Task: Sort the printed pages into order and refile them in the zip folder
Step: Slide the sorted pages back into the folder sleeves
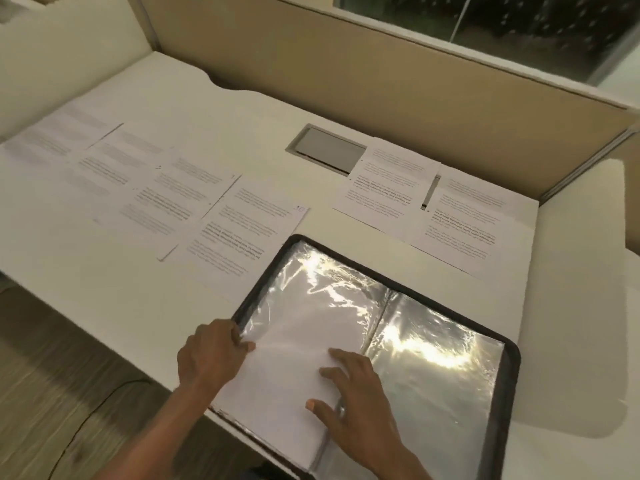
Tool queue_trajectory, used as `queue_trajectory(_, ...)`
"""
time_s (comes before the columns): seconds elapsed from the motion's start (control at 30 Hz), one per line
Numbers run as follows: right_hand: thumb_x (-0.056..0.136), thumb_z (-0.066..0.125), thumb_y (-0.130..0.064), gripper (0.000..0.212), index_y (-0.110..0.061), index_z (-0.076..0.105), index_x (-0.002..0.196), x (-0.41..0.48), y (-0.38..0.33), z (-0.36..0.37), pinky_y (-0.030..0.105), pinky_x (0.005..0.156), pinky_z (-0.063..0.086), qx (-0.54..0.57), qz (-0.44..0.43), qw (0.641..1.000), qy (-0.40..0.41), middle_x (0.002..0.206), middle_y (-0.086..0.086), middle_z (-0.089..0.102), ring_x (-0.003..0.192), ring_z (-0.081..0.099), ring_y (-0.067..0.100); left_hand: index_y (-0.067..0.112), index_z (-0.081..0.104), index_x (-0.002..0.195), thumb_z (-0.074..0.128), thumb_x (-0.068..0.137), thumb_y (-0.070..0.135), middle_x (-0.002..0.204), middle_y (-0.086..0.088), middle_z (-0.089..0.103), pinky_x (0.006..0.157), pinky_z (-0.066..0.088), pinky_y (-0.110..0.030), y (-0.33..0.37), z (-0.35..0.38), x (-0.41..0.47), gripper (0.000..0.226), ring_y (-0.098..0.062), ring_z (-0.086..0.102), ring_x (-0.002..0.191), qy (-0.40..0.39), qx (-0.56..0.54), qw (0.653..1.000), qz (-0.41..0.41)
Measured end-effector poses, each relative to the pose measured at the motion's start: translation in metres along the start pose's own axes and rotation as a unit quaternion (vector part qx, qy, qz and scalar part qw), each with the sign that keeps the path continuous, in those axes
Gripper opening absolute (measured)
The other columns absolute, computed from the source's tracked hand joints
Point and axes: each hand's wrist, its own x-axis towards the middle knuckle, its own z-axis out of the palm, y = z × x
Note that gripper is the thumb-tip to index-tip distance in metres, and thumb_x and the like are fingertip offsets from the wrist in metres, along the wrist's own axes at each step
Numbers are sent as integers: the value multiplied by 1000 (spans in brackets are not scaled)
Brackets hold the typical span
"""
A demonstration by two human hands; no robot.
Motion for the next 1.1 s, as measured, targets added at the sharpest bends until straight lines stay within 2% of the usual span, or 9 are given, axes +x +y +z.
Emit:
queue_trajectory(0.1, 85, 62, -59, 42, -31, 70, 115, 18, -10, 6, 33, 95, 54, -57, 32, 997, 28, 135, -13, 54, 128, 48, 13, 28, 63, 92, 72, 87, 67, 84, 12, 59, 59, 41, -26, -1, -7, 13, 41, -9, 54, 70, -42, 78, 995, 39)
queue_trajectory(0.27, 89, 65, -52, 27, -32, 67, 107, 51, -18, 5, 28, 82, 52, -24, 149, 989, 9, 110, -17, 49, 111, 45, 8, 27, 52, 93, 76, 75, 77, 86, 11, 57, 64, 49, -25, 10, -25, 38, 58, -11, 60, 77, -71, 206, 972, 93)
queue_trajectory(0.37, 89, 70, -50, 17, -36, 66, 97, 72, -13, -1, 28, 84, 51, 23, 215, 976, 6, 97, -20, 55, 99, 53, 3, 27, 48, 88, 77, 88, 49, 79, 12, 47, 57, 39, -22, 27, -32, 51, 37, -7, 50, 67, -47, 259, 955, 134)
queue_trajectory(0.43, 87, 74, -50, 16, -37, 66, 92, 87, -6, -10, 27, 86, 53, 62, 265, 962, 2, 93, -19, 63, 91, 60, 1, 26, 41, 82, 62, 98, 25, 75, 13, 37, 50, 26, -22, 39, -32, 65, 26, -5, 36, 60, -21, 268, 952, 148)
queue_trajectory(0.53, 86, 78, -47, 16, -36, 68, 93, 107, 4, -27, 25, 84, 54, 95, 294, 951, 0, 94, -17, 69, 88, 64, 0, 26, 49, 89, 60, 101, 38, 78, 12, 41, 52, 28, -24, 66, -40, 89, 20, -8, 47, 67, 18, 224, 958, 178)
queue_trajectory(0.67, 86, 82, -39, 13, -33, 71, 91, 136, 19, -58, 28, 85, 56, 129, 307, 942, 34, 91, -16, 72, 86, 66, 0, 19, 59, 101, 64, 94, 65, 96, 1, 63, 68, 46, -30, 115, -60, 126, 47, -20, 63, 84, 10, 152, 966, 209)
queue_trajectory(0.83, 86, 84, -27, 11, -28, 76, 94, 180, 49, -102, 39, 80, 64, 230, 328, 907, 129, 87, -8, 77, 81, 75, 12, 15, 69, 90, 79, 83, 62, 88, -1, 72, 79, 60, -39, 177, -68, 182, 49, -22, 70, 82, -48, -7, 976, 214)
queue_trajectory(0.93, 87, 85, -21, 16, -22, 77, 100, 212, 71, -125, 33, 75, 65, 276, 351, 874, 193, 90, -2, 76, 90, 75, 20, 18, 71, 82, 84, 83, 55, 86, 4, 74, 84, 60, -38, 211, -67, 210, 39, -19, 71, 87, -88, -107, 962, 234)
queue_trajectory(1.1, 84, 89, -20, 25, -18, 74, 105, 258, 111, -151, 41, 78, 66, 319, 372, 834, 252, 98, 11, 77, 95, 76, 29, 12, 71, 85, 84, 86, 48, 90, -1, 74, 80, 53, -34, 261, -58, 242, 38, -22, 69, 89, -84, -132, 957, 245)
